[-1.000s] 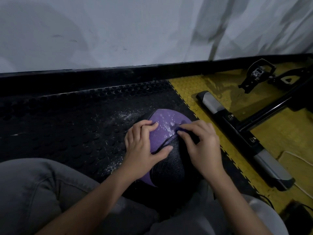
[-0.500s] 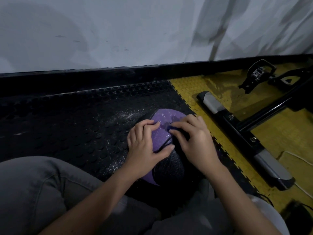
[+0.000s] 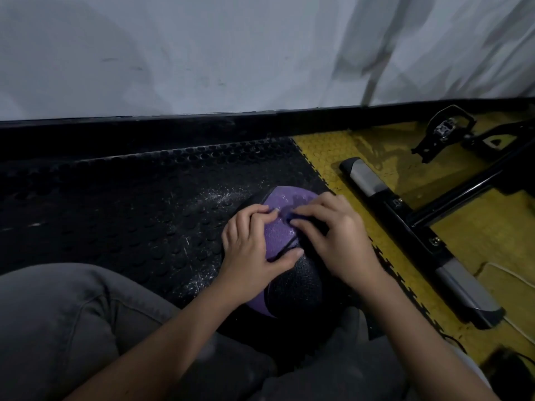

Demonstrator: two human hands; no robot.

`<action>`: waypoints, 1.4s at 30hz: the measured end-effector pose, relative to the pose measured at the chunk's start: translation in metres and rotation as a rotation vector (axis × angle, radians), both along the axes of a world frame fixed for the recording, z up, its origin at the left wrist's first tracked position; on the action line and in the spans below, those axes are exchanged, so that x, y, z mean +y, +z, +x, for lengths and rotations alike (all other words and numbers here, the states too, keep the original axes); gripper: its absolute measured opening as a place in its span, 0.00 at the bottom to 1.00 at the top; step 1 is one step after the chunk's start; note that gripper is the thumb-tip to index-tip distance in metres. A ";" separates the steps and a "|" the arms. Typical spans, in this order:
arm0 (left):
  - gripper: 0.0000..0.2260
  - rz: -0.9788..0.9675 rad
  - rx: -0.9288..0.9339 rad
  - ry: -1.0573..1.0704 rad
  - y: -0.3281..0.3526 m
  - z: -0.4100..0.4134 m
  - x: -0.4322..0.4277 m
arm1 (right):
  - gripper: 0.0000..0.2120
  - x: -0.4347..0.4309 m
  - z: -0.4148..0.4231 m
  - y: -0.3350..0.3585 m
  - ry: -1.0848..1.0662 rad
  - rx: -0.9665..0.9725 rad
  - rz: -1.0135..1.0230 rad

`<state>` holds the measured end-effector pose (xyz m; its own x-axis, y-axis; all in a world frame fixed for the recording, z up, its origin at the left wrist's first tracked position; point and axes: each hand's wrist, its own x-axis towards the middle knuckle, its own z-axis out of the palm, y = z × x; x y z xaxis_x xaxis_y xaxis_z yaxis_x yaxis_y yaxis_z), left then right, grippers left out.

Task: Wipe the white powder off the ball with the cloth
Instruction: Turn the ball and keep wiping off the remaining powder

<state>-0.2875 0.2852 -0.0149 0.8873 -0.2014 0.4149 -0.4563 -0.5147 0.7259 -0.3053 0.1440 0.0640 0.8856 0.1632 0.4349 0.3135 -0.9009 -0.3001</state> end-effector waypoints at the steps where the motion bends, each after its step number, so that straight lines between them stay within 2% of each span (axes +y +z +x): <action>1: 0.31 -0.001 0.007 -0.012 0.001 0.000 0.000 | 0.08 -0.008 0.006 0.002 -0.029 0.027 0.014; 4: 0.33 0.001 0.033 -0.050 0.004 0.001 -0.001 | 0.09 -0.033 0.029 0.006 -0.230 0.115 0.114; 6: 0.33 0.000 0.042 -0.055 0.005 0.001 -0.003 | 0.09 -0.035 0.033 0.005 -0.288 0.132 0.182; 10: 0.32 -0.013 0.020 -0.006 0.003 0.001 -0.003 | 0.07 -0.004 0.007 -0.001 -0.158 0.007 0.087; 14: 0.32 -0.001 0.040 -0.024 0.004 0.001 0.000 | 0.09 0.002 -0.009 -0.004 -0.010 -0.025 0.019; 18: 0.35 0.022 0.065 -0.116 0.008 0.002 0.002 | 0.08 -0.037 0.010 -0.001 -0.261 0.051 0.167; 20: 0.38 0.054 0.076 -0.147 0.009 0.004 0.002 | 0.07 -0.041 0.011 -0.002 -0.303 0.078 0.220; 24: 0.39 0.040 0.088 -0.114 0.009 0.002 0.003 | 0.08 -0.005 -0.010 -0.010 -0.121 -0.052 0.095; 28: 0.38 0.028 0.113 -0.116 0.009 0.001 0.006 | 0.11 0.007 -0.021 -0.014 0.039 -0.058 0.006; 30: 0.40 0.040 0.135 -0.158 0.010 0.003 0.007 | 0.11 -0.008 -0.013 -0.012 -0.023 -0.066 0.033; 33: 0.41 0.042 0.151 -0.216 0.013 0.005 0.007 | 0.08 -0.029 -0.003 -0.006 -0.245 -0.013 0.156; 35: 0.42 0.048 0.147 -0.217 0.013 0.005 0.005 | 0.07 -0.024 -0.006 -0.007 -0.290 -0.025 0.163; 40: 0.41 0.020 0.143 -0.180 0.010 0.003 0.006 | 0.10 0.015 -0.032 -0.018 0.030 -0.071 -0.048; 42: 0.42 0.011 0.161 -0.195 0.011 0.003 0.007 | 0.11 0.008 -0.027 -0.015 0.037 -0.057 -0.021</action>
<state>-0.2845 0.2920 -0.0041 0.8857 -0.3785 0.2688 -0.4269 -0.4366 0.7920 -0.3325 0.1520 0.0495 0.8528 0.2045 0.4805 0.3623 -0.8944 -0.2624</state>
